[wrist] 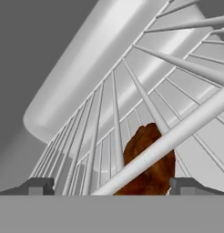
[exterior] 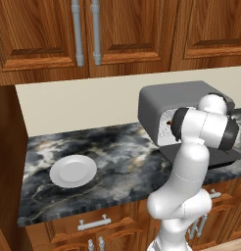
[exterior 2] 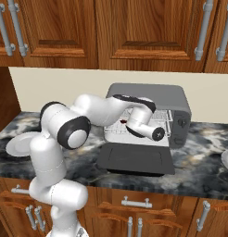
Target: Open the toaster oven door. Place the bread on the top rack in the toaster oven and place the chicken drumstick on the bottom rack.
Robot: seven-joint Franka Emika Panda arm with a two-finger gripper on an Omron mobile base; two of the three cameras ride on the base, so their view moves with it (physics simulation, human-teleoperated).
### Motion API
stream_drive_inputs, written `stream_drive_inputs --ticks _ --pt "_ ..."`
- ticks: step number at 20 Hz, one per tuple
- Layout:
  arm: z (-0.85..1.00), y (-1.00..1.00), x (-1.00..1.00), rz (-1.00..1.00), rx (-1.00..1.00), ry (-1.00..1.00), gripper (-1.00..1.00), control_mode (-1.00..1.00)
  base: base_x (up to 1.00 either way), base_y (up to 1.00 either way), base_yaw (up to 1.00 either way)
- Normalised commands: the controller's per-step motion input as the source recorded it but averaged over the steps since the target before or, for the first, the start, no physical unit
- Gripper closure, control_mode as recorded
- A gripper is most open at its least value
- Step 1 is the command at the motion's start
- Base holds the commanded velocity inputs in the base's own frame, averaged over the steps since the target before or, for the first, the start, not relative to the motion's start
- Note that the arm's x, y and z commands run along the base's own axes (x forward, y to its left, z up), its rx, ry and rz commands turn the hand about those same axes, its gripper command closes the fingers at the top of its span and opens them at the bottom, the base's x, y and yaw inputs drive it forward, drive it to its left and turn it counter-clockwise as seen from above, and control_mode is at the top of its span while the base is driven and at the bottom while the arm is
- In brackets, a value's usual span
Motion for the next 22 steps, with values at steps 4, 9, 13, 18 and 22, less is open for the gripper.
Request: stream_drive_inputs --ticks 4,9,13,18,22 --pt "-0.29 0.00 0.20 0.00 0.00 0.05 -1.00 -1.00 0.00 0.00 0.00" --pt "-0.32 0.00 0.20 0.00 0.00 0.15 -1.00 -1.00 0.00 0.00 0.00" --pt "-0.37 0.04 0.18 0.00 0.00 0.15 -1.00 -1.00 0.00 0.00 0.00" --pt "-0.41 0.11 0.25 0.00 0.00 0.10 1.00 -1.00 0.00 0.00 0.00" --pt "-0.40 0.08 0.26 0.00 0.00 0.06 1.00 -1.00 0.00 0.00 0.00"
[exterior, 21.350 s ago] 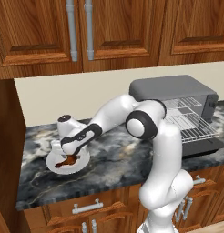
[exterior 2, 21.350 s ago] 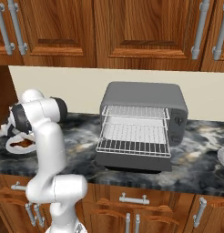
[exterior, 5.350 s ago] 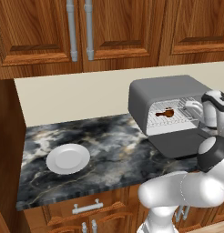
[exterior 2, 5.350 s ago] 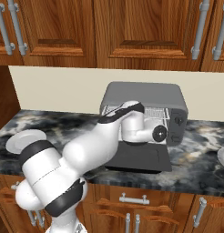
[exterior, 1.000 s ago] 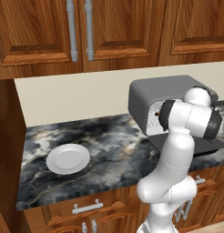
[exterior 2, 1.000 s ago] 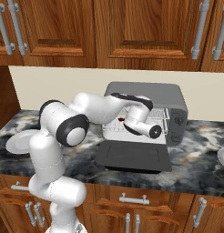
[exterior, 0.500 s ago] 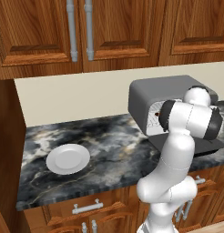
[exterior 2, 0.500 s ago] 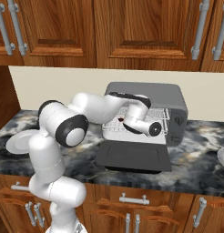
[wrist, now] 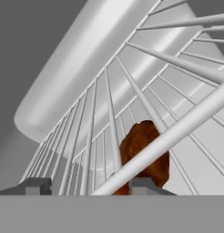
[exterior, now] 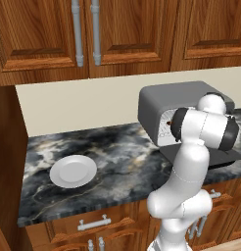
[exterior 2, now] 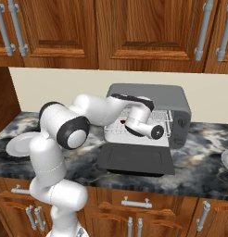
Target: Open the toaster oven door. Place the bread on the top rack in the toaster oven and place the chicken drumstick on the bottom rack.
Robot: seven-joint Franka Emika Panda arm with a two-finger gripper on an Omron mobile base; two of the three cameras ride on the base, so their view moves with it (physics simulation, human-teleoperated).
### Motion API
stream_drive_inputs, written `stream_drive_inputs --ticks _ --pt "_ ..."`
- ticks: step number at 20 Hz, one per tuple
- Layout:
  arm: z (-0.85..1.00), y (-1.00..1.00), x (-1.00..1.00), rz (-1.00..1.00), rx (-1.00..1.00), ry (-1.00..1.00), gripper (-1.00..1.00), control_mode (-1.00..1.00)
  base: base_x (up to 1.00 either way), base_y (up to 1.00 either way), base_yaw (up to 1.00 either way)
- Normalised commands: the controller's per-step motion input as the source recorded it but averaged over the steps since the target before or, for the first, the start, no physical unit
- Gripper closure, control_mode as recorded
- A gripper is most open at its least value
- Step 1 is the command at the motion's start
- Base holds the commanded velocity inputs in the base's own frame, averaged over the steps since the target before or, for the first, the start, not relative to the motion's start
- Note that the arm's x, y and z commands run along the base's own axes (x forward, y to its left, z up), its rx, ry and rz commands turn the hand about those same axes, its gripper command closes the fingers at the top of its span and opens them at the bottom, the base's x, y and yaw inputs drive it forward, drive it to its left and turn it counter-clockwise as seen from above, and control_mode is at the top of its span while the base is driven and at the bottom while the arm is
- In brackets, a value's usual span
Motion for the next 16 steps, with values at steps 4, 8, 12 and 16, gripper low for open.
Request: stream_drive_inputs --ticks 4,8,12,16 --pt "-0.55 0.07 0.17 0.00 0.00 0.08 1.00 -1.00 0.00 0.00 0.00" --pt "-0.37 0.06 0.20 -0.02 0.00 0.12 1.00 -1.00 0.00 0.00 0.00" --pt "-0.21 0.02 0.04 -0.05 0.00 0.11 1.00 -1.00 0.00 0.00 0.00" --pt "-0.42 0.00 -0.05 -0.08 0.00 0.27 1.00 -1.00 0.00 0.00 0.00"
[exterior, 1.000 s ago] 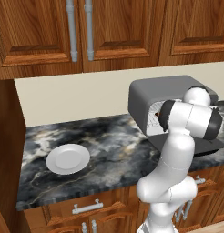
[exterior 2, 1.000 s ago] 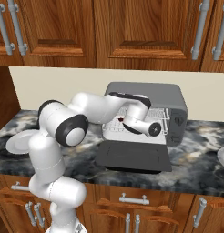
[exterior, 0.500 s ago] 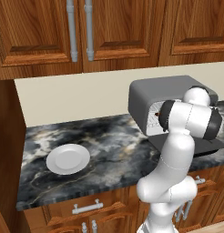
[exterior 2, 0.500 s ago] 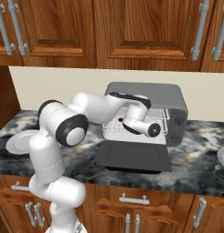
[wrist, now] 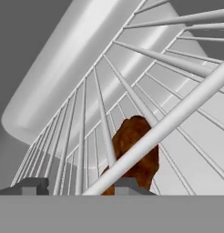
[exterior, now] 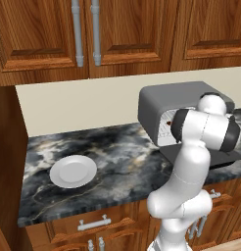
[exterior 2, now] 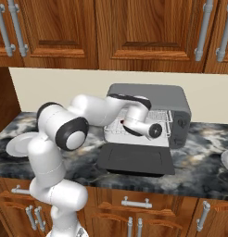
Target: Open the toaster oven door. Place the bread on the top rack in the toaster oven and place the chicken drumstick on the bottom rack.
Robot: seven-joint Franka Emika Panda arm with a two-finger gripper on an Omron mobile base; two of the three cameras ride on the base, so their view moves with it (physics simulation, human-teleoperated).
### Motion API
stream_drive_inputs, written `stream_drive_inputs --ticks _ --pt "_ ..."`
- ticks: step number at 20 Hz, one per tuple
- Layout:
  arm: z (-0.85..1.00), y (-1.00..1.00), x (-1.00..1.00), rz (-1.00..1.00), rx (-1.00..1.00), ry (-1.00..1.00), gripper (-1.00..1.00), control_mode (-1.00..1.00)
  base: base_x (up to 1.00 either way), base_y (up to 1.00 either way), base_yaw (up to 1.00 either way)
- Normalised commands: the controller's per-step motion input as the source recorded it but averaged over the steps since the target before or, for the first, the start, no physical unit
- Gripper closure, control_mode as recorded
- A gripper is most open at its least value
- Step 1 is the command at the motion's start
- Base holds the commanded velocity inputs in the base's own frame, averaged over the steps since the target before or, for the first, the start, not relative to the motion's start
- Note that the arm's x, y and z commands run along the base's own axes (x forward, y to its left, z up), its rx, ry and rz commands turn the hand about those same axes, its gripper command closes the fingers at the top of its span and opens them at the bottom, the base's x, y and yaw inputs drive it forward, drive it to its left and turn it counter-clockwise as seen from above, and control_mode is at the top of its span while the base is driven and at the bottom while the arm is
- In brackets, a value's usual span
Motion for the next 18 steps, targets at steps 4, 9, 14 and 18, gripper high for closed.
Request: stream_drive_inputs --ticks 4,9,14,18 --pt "-0.60 0.00 -0.10 -0.08 0.00 0.21 1.00 -1.00 0.00 0.00 0.00" --pt "-0.70 0.00 -0.10 -0.09 0.00 0.25 1.00 -1.00 0.00 0.00 0.00" --pt "-0.77 0.00 -0.16 -0.07 -0.01 0.28 1.00 -1.00 0.00 0.00 0.00" --pt "-0.76 -0.04 -0.29 -0.03 -0.03 0.28 1.00 -1.00 0.00 0.00 0.00"
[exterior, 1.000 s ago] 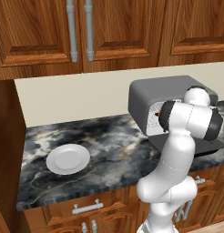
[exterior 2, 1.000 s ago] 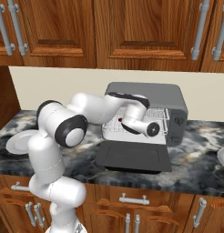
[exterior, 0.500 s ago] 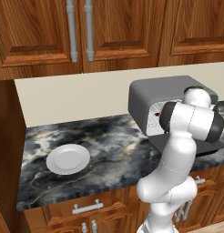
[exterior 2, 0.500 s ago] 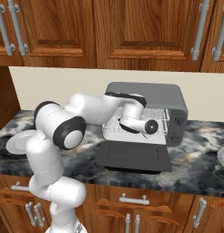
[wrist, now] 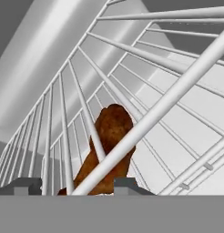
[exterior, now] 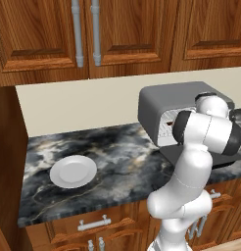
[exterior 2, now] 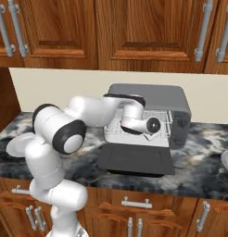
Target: Open the toaster oven door. Place the bread on the top rack in the toaster oven and place the chicken drumstick on the bottom rack.
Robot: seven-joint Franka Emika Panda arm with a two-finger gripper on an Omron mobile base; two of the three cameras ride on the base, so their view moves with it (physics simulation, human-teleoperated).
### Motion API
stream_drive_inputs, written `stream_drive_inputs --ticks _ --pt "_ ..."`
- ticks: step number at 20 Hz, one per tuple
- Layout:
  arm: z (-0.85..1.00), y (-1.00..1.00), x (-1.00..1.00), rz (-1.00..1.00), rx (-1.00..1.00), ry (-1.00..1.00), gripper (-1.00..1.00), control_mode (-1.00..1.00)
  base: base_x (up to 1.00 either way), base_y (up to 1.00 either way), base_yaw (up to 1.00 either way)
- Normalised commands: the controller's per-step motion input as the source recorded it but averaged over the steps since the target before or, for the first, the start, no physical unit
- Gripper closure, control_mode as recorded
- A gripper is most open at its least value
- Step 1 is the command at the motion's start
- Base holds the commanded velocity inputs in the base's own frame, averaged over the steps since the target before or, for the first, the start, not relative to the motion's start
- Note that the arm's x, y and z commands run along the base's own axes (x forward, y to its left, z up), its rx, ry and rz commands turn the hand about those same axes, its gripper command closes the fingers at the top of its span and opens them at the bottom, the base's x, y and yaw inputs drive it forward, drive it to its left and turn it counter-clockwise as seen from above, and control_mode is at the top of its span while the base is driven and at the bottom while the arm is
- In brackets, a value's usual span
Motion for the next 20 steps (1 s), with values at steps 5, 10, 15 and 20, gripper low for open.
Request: stream_drive_inputs --ticks 5,10,15,20 --pt "-0.77 -0.07 -0.33 -0.01 -0.06 0.26 1.00 -1.00 0.00 0.00 0.00" --pt "-0.84 -0.09 -0.33 0.00 -0.07 0.27 1.00 -1.00 0.00 0.00 0.00" --pt "-0.89 -0.14 -0.33 0.00 -0.06 0.29 1.00 -1.00 0.00 0.00 0.00" --pt "-0.85 -0.12 -0.44 -0.01 -0.08 0.27 1.00 -1.00 0.00 0.00 0.00"
